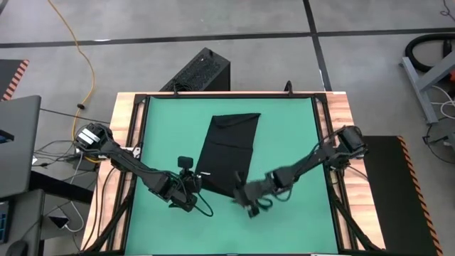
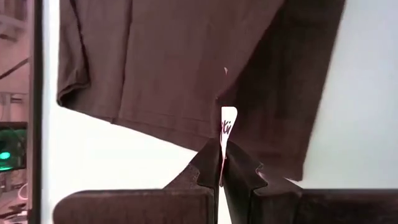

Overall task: Roll towel into tight, uniform cylinder
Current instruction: Roll the black towel

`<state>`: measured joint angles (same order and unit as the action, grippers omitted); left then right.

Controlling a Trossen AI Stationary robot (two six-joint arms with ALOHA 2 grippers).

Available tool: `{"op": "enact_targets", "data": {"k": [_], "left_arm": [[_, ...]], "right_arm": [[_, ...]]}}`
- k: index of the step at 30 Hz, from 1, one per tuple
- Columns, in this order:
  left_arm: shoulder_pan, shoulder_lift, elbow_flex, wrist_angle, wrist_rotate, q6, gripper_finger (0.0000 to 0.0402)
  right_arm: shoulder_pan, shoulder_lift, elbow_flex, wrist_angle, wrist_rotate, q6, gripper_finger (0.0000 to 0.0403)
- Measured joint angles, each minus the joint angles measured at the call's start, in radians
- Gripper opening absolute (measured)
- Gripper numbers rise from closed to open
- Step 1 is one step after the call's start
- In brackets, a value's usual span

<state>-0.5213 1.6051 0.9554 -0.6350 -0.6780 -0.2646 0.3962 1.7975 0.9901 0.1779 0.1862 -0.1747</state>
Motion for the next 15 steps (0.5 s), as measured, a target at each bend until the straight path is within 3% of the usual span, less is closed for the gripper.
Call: {"op": "enact_targets", "data": {"k": [5, 15], "left_arm": [[0.003, 0.000, 0.000, 0.000, -0.002, -0.009, 0.0000], [0.003, 0.000, 0.000, 0.034, -0.020, -0.019, 0.0000]], "right_arm": [[0.018, 0.042, -0.001, 0.032, -0.001, -0.009, 0.0138], [0.020, 0.057, 0.001, -0.002, 0.041, 0.025, 0.0033]]}}
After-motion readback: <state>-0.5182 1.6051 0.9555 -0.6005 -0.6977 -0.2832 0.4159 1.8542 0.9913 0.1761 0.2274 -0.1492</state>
